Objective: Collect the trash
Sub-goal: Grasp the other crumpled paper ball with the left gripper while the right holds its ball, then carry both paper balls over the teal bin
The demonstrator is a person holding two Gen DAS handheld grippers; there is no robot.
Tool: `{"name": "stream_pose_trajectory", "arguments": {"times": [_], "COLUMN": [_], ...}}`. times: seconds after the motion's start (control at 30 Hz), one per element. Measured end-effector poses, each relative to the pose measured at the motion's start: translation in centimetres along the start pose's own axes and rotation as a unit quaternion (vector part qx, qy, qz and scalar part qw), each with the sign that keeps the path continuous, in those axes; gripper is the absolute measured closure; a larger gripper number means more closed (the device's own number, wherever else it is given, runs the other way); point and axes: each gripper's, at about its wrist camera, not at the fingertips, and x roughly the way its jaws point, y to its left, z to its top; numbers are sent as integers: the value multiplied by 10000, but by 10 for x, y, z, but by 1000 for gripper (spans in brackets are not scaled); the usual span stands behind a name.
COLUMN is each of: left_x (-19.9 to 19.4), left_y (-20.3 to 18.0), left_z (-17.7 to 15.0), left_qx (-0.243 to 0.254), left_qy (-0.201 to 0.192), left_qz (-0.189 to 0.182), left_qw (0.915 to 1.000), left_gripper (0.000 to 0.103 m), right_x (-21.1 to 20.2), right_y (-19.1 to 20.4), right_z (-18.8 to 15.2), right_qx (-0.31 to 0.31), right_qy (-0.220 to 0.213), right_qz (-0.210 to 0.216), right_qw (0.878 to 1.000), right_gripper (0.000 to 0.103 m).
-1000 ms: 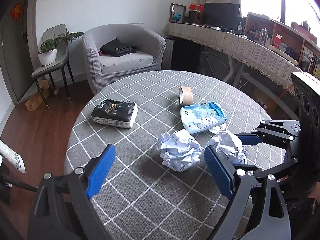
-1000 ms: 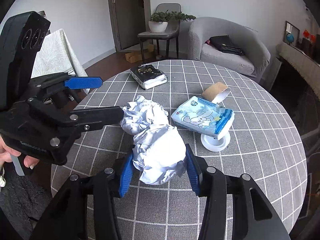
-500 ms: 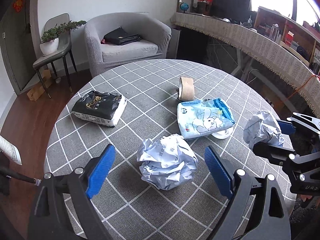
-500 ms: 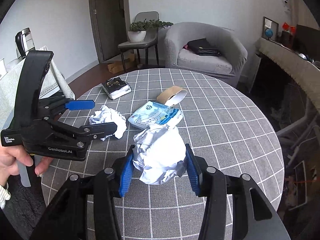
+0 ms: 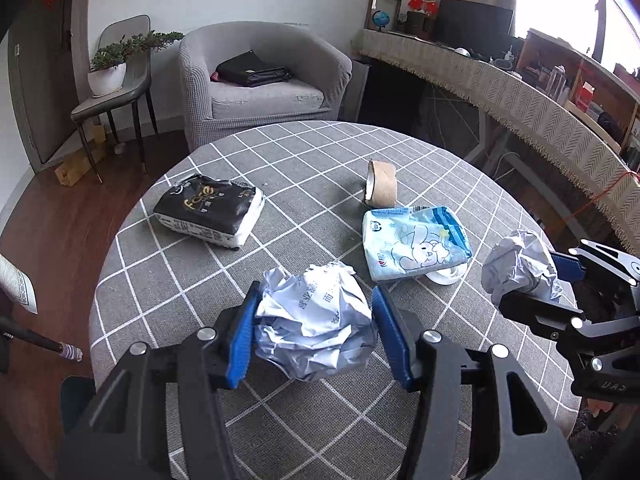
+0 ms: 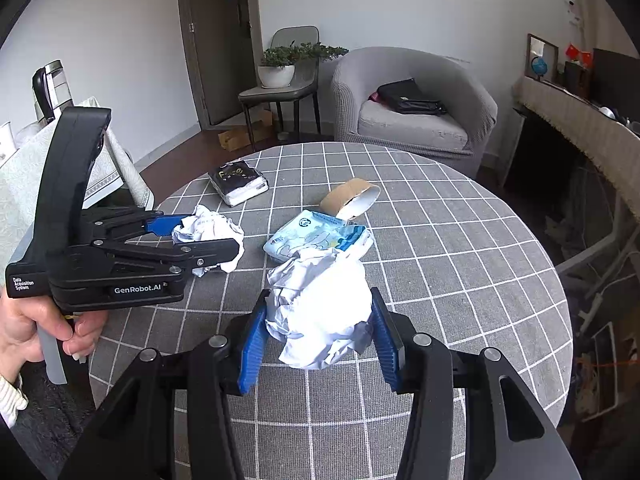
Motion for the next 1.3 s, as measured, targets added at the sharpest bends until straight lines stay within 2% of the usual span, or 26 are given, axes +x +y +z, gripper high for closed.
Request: {"name": "stream_pose_trajectory", "arguments": {"times": [0.33,0.6,0.7,0.9,1.03,1.3], "left_x": [-51,-106,-129,-163,-182,-192], "left_y": [39,103,131,186,208,258], "left_z": [1,-11,-17,-33,-40,-72], "left_qx": [-139,-539,-679,-1162,-1143,-1289], "left_qy": [-299,-554,-652,-818,-914,-652], "left_qz": [214,398,572,775,1074,1518], "left_qw": [9992,9962,9939,9868,9834,9778], "left_gripper": [45,45,45,45,45,45], "right_x": [8,-3,-9,-3,12,53], "right_y": [30,72,88,141,181,256], "right_z": [15,38,48,73,84,98], "right_qx": [0,-95,-73,-336,-464,-797], "right_qy": [3,120,163,139,140,196], "right_qz": [148,140,202,392,653,1145], "right_qw": [9999,9998,9996,9986,9967,9900], "right_gripper": [55,55,55,55,55,55]}}
